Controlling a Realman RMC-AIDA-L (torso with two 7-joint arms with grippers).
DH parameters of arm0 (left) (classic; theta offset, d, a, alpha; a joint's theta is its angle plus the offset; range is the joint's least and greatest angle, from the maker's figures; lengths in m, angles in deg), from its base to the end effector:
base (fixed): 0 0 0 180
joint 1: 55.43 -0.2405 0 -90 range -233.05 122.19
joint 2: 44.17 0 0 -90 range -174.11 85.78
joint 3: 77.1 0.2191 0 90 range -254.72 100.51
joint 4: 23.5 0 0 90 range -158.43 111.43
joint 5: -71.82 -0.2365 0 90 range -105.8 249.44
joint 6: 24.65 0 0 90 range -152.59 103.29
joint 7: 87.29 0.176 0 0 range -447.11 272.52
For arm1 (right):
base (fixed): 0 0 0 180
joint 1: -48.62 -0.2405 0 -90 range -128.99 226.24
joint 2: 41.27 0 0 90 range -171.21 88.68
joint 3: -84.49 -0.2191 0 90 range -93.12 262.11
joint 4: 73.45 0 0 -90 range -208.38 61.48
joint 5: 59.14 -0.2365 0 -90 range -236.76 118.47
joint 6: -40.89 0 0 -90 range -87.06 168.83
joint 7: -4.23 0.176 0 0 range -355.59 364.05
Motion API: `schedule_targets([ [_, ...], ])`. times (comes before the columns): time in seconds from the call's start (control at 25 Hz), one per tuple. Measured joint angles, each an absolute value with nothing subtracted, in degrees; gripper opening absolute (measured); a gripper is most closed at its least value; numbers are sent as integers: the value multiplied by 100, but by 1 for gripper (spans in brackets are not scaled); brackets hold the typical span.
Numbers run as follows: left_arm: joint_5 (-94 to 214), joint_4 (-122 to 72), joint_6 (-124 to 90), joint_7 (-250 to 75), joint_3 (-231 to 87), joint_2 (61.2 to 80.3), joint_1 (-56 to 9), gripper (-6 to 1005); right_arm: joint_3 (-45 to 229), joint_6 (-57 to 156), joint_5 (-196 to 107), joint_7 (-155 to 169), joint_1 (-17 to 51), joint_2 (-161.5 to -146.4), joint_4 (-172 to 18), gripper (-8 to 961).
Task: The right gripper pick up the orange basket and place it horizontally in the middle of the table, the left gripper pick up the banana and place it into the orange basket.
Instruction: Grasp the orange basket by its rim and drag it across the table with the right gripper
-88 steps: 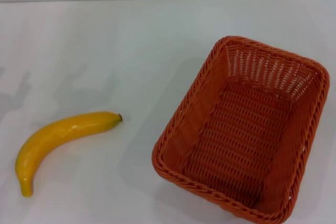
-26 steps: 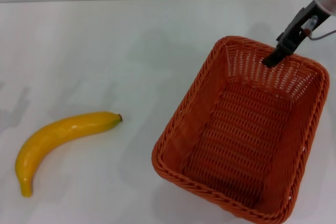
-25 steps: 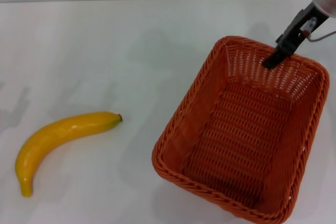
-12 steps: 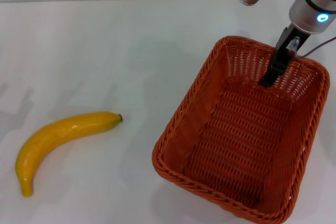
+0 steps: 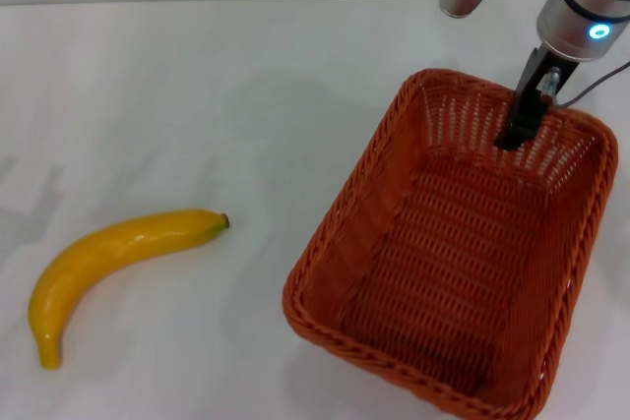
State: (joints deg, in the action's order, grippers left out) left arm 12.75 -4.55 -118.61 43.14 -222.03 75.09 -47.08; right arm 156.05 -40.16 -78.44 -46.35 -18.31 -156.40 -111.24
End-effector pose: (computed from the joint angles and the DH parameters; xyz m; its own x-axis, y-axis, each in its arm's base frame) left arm -0.3366 0.2659 0.0815 0.4138 -0.1922 0.8898 0.8201 -0.3455 -0.4560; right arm 0.1353 0.4416 -0.0240 0.7537 -0.3900 0.5290 -0.2008 -0.9031 -0.3797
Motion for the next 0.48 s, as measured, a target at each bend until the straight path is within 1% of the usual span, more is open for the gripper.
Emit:
schedule_targets([
  [0.16,1276,-454,-11860,4314,-22203,7510,-4707,689,15592,-4191,-7799,-4628,-1847,-15641,-11123,352],
  [0.32,1276,-452,-11860,4314,-22204,7510,-4699,689,15534,-4320,-7786,-4514,-1849,-15637,-11164,268],
  [0.4,1276,-452,-11860,4314,-22204,7506,-4699,689,15460,-4338,-7780,-4332,-1849,-15607,-11186,226],
  [0.48,1276,-452,-11860,4314,-22203,7504,-4699,689,15239,-4363,-7737,-4126,-1849,-15550,-11193,224],
])
